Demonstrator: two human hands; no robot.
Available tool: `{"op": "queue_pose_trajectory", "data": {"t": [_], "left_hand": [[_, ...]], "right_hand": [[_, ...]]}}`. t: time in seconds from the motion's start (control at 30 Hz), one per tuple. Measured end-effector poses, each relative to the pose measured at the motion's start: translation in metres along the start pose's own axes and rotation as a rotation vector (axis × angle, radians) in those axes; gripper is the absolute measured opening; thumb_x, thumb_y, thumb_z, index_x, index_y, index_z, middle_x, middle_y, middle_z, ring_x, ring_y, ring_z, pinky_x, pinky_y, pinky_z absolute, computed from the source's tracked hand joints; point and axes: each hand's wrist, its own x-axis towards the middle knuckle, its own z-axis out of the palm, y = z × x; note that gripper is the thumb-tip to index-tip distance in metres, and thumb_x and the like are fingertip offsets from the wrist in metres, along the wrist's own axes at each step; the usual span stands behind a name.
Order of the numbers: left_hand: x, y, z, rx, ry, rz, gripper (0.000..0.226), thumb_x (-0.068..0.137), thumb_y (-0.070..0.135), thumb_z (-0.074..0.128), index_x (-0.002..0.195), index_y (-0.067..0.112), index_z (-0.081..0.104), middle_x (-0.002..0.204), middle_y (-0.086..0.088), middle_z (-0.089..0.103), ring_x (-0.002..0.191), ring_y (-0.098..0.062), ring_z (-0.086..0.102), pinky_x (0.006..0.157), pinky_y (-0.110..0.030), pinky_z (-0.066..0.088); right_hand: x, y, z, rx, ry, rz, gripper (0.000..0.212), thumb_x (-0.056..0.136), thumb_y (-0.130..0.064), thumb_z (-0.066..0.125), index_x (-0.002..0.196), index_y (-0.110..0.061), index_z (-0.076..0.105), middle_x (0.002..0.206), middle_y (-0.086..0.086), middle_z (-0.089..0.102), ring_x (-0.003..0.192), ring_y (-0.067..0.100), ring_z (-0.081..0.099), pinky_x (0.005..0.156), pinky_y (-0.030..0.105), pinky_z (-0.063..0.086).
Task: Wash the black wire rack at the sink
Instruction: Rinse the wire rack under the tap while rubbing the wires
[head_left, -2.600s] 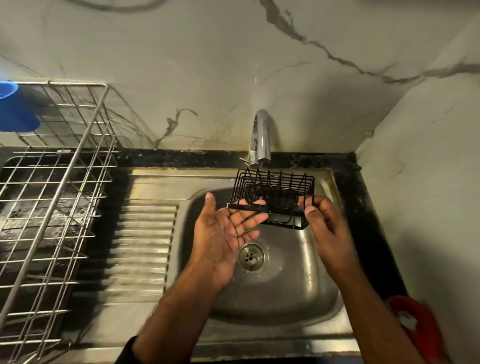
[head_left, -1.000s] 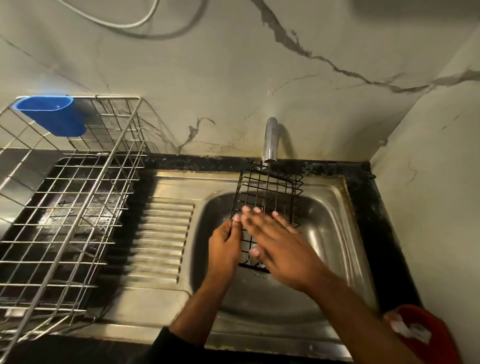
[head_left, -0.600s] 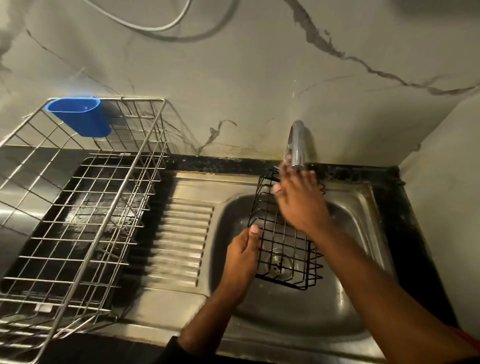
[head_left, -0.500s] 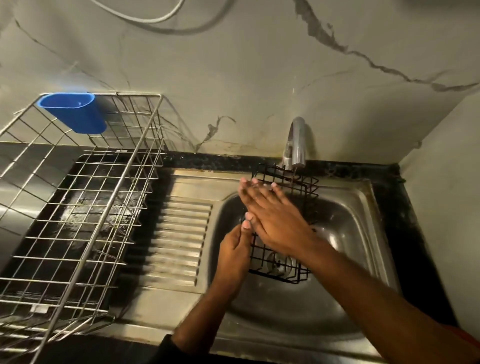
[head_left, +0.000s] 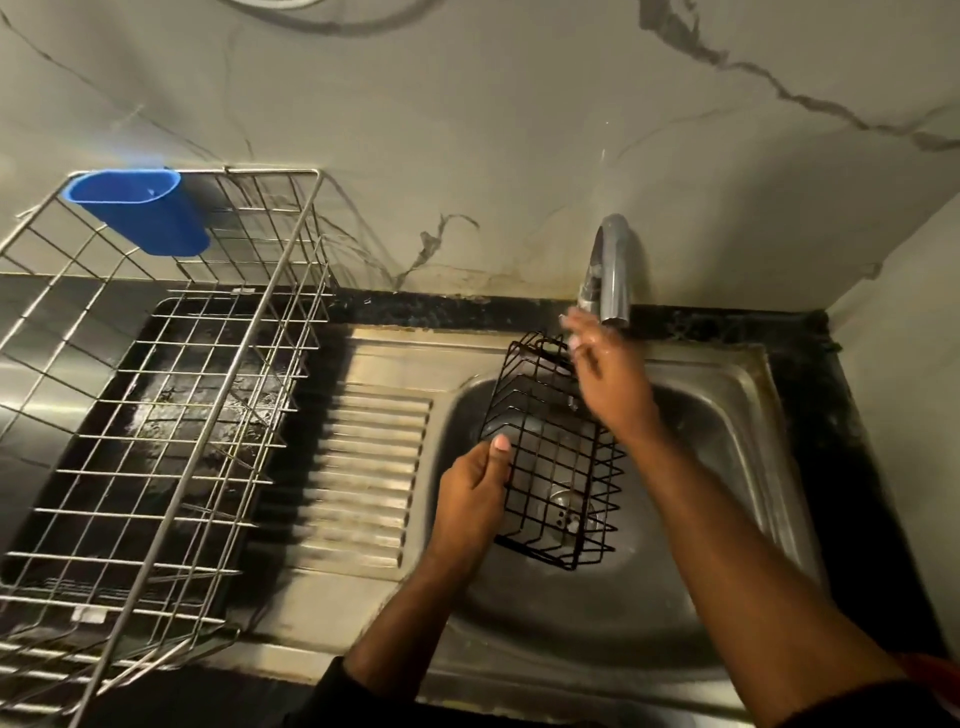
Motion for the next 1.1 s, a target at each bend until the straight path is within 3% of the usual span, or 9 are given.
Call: {"op": "queue_pose_trajectory", "data": {"t": [0.03,0.1,0.17,0.27,0.43,0.5,0.8,0.97,1.1], "left_hand": [[0.000,-0.002,0.000,-0.002,0.001,0.000,0.042,0.103,0.048,0.047,0.068,0.025,0.045,0.061,0.007,0.036,0.055,-0.009,0.031,0.049,-0.028,0.028],[0.000,-0.004,0.001,-0.008,0.007,-0.015,0.043,0.101,0.050,0.047,0.068,0.023,0.046,0.061,0.004,0.037,0.055,-0.010,0.032,0.049,-0.028,0.029],[0.000,-0.004,0.002,-0.029,0.030,-0.036,0.048,0.099,0.055,0.046,0.069,0.017,0.047,0.062,-0.003,0.037,0.055,-0.013,0.032,0.050,-0.028,0.028],[0.000,-0.003,0.006,-0.109,0.055,-0.069,0.053,0.098,0.056,0.044,0.069,0.012,0.046,0.066,-0.008,0.038,0.057,-0.018,0.030,0.051,-0.028,0.026],[0.008,-0.009,0.016,-0.192,0.100,-0.130,0.051,0.105,0.046,0.043,0.066,0.015,0.046,0.059,-0.003,0.037,0.054,-0.013,0.031,0.051,-0.024,0.028],[0.012,-0.010,0.023,-0.243,0.107,-0.146,0.050,0.106,0.043,0.043,0.067,0.013,0.049,0.058,0.001,0.039,0.052,-0.008,0.032,0.050,-0.020,0.030],[0.026,-0.013,0.033,-0.389,0.147,-0.196,0.049,0.107,0.033,0.045,0.063,0.012,0.051,0.054,0.000,0.045,0.044,-0.001,0.041,0.048,-0.010,0.036],[0.027,-0.015,0.030,-0.380,0.142,-0.223,0.049,0.107,0.036,0.046,0.063,0.013,0.050,0.053,0.001,0.045,0.045,-0.003,0.041,0.048,-0.010,0.037],[0.026,-0.008,0.032,-0.337,0.125,-0.251,0.048,0.106,0.038,0.047,0.064,0.015,0.051,0.054,0.003,0.047,0.047,-0.004,0.042,0.051,-0.015,0.039]], "right_hand": [[0.002,0.000,-0.003,0.201,0.187,0.157,0.027,0.102,-0.019,0.050,0.125,-0.014,0.063,0.125,0.011,0.064,0.103,0.016,0.065,0.089,0.034,0.056],[0.009,-0.011,-0.010,0.717,0.311,0.464,0.021,0.103,-0.021,0.047,0.110,-0.012,0.064,0.089,0.007,0.066,0.066,0.009,0.058,0.058,0.025,0.051],[0.020,-0.024,-0.022,1.120,0.146,0.772,0.022,0.103,-0.020,0.041,0.097,-0.013,0.061,0.074,0.003,0.058,0.055,0.009,0.050,0.046,0.019,0.038],[0.026,-0.037,-0.040,1.272,-0.028,0.952,0.021,0.101,-0.016,0.036,0.096,-0.011,0.055,0.067,0.002,0.052,0.054,0.009,0.045,0.044,0.017,0.031],[0.022,-0.050,-0.056,1.071,-0.104,0.815,0.015,0.100,-0.010,0.045,0.095,-0.006,0.060,0.075,0.007,0.060,0.062,0.013,0.058,0.051,0.020,0.050],[0.021,-0.052,-0.056,0.994,-0.066,0.815,0.018,0.102,-0.012,0.045,0.107,-0.002,0.059,0.077,0.007,0.061,0.064,0.013,0.058,0.052,0.020,0.052],[0.003,-0.057,-0.064,0.662,-0.344,0.617,0.025,0.104,-0.021,0.047,0.095,-0.006,0.065,0.084,0.007,0.070,0.076,0.016,0.069,0.067,0.026,0.058],[-0.006,-0.034,-0.063,0.179,-0.060,0.351,0.026,0.104,-0.022,0.049,0.099,-0.010,0.071,0.092,0.005,0.075,0.089,0.018,0.073,0.083,0.030,0.060],[-0.026,-0.025,-0.040,-0.138,-0.027,0.003,0.022,0.101,-0.013,0.052,0.114,-0.011,0.069,0.117,0.002,0.067,0.109,0.014,0.062,0.098,0.023,0.050]]}}
